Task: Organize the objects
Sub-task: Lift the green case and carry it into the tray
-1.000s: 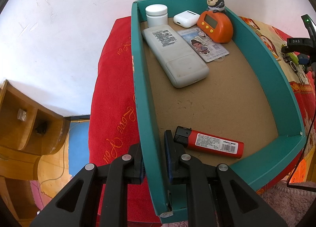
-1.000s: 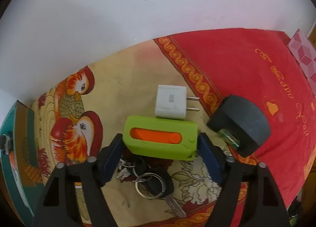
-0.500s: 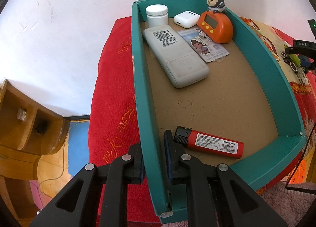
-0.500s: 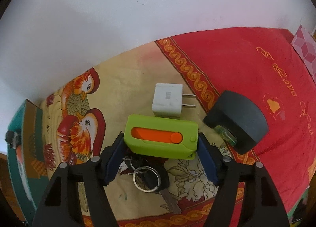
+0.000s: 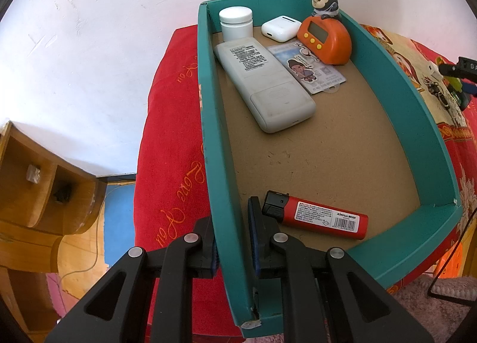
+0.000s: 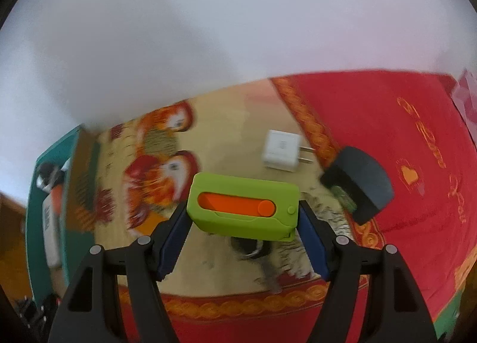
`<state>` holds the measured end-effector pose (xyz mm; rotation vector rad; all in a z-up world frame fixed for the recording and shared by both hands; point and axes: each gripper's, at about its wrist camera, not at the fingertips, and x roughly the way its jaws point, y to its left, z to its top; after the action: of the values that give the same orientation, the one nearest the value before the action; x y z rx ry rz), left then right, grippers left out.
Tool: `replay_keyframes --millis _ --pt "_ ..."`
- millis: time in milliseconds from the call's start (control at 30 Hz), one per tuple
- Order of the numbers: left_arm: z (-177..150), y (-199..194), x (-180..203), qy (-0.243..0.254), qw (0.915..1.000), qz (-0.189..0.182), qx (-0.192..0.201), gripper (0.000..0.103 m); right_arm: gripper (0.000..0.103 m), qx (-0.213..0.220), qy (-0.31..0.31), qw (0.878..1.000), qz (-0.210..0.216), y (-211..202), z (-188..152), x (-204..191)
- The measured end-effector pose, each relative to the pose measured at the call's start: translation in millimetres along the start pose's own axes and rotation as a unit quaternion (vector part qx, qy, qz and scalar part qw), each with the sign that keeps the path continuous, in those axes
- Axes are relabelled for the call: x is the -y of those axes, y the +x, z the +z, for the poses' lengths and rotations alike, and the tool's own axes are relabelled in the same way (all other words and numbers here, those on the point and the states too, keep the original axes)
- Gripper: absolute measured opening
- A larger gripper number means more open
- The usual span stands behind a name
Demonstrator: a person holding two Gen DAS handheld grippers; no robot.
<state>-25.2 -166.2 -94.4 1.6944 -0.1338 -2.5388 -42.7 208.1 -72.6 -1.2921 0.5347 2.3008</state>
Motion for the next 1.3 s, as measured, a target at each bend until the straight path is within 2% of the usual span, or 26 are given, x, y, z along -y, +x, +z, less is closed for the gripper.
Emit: replay_keyframes --millis 133,333,533,633,767,833,1033,1200,1300 --pt "0 0 0 0.000 1.0000 0.000 0.000 0.015 0.071 0.010 -0.046 0.999 0.023 -12 -1 -31" --pt "-3 -2 0 0.000 1.0000 -0.001 0.000 0.015 0.071 0.019 -0.117 0.990 0.071 -33 -7 -82" --pt "-4 -2 0 0.000 1.0000 -0.001 0.000 0.015 0.071 0.001 -0.180 0.975 0.127 -38 -23 -135" --pt "-3 -2 0 -0.001 1.0000 -0.001 0.000 0.015 0.071 -0.014 -0.204 0.965 0.166 -38 -31 -162" --pt "-4 -2 -1 -0.001 1.0000 -0.002 0.001 0.015 0.071 -0.028 -0.236 0.951 0.195 -38 -42 -192" --pt "-4 -2 -2 -0.001 1.0000 -0.003 0.001 0.015 0.071 -0.035 -0.260 0.946 0.193 -33 -47 -205" --pt "-4 -1 -2 -0.001 1.0000 -0.004 0.002 0.015 0.071 -0.064 -0.314 0.935 0.153 -10 -59 -228" --pt "-3 -1 -2 -0.001 1.0000 -0.004 0.002 0.015 0.071 -0.066 -0.364 0.921 0.122 -1 -68 -244" --pt "-3 -1 -2 -0.001 1.0000 -0.003 0.002 0.015 0.071 -0.075 -0.377 0.917 0.105 5 -71 -253"
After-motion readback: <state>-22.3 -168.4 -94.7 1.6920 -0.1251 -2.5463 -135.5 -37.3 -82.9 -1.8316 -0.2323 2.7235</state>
